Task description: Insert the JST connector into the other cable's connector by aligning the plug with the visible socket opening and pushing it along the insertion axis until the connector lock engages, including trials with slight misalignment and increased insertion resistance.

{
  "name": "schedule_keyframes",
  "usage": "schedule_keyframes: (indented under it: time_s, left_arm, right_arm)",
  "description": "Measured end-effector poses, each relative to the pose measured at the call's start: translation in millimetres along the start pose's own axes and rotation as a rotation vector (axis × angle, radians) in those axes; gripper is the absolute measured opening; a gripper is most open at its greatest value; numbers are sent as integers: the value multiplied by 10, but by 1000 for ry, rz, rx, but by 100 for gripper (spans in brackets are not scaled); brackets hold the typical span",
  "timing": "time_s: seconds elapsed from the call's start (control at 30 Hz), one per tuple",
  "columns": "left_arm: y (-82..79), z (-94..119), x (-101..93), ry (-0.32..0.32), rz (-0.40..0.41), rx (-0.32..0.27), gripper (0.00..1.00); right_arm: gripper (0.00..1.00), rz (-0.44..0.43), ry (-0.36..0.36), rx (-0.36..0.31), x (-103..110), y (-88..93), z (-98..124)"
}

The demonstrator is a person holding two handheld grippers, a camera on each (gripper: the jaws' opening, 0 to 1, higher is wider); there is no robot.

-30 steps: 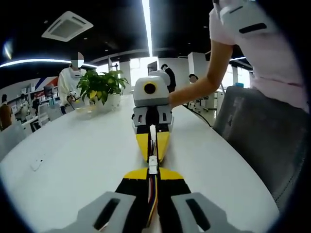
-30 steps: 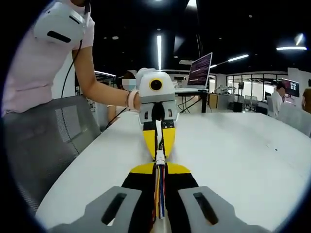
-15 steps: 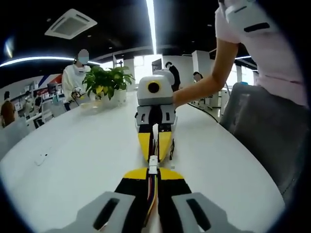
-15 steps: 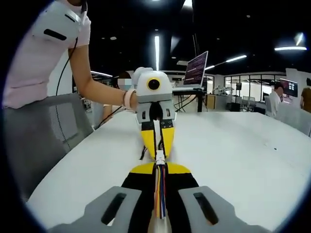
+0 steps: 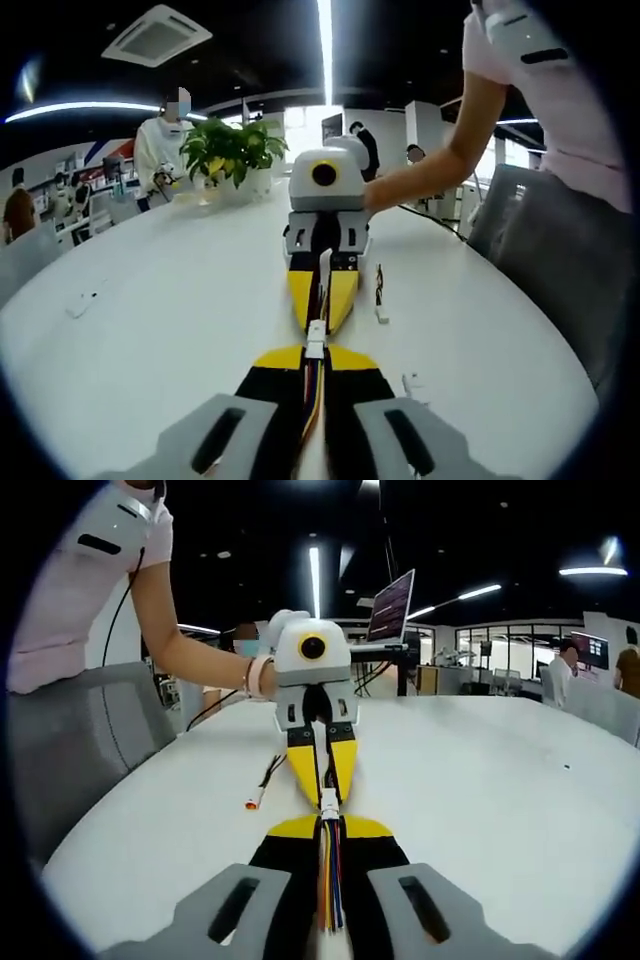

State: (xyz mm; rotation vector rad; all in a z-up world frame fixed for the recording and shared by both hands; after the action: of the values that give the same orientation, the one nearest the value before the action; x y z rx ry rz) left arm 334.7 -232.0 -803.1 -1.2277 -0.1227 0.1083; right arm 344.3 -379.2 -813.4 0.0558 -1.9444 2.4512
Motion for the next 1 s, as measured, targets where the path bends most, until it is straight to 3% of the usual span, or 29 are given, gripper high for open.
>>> schedule_keyframes:
  time_s: [1.0]
  left_arm:
    - [73,-20,11,-32,48,27,1]
  right_arm:
    - [4,-6,9,19,-8,50,-28]
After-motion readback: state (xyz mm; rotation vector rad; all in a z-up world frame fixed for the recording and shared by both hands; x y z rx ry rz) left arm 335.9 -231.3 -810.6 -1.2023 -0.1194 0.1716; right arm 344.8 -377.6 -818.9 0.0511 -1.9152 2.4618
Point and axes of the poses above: the point that each gripper's makers call its tool centre point, and the gripper's own axes: z roughly backward along the fingers, x roughly to its left, y roughly out of its underside, the point moved 8 cm from there along z, roughly backward along the fingers, and after that the axes turned 3 degrees about -x, right-handed, at the moved point
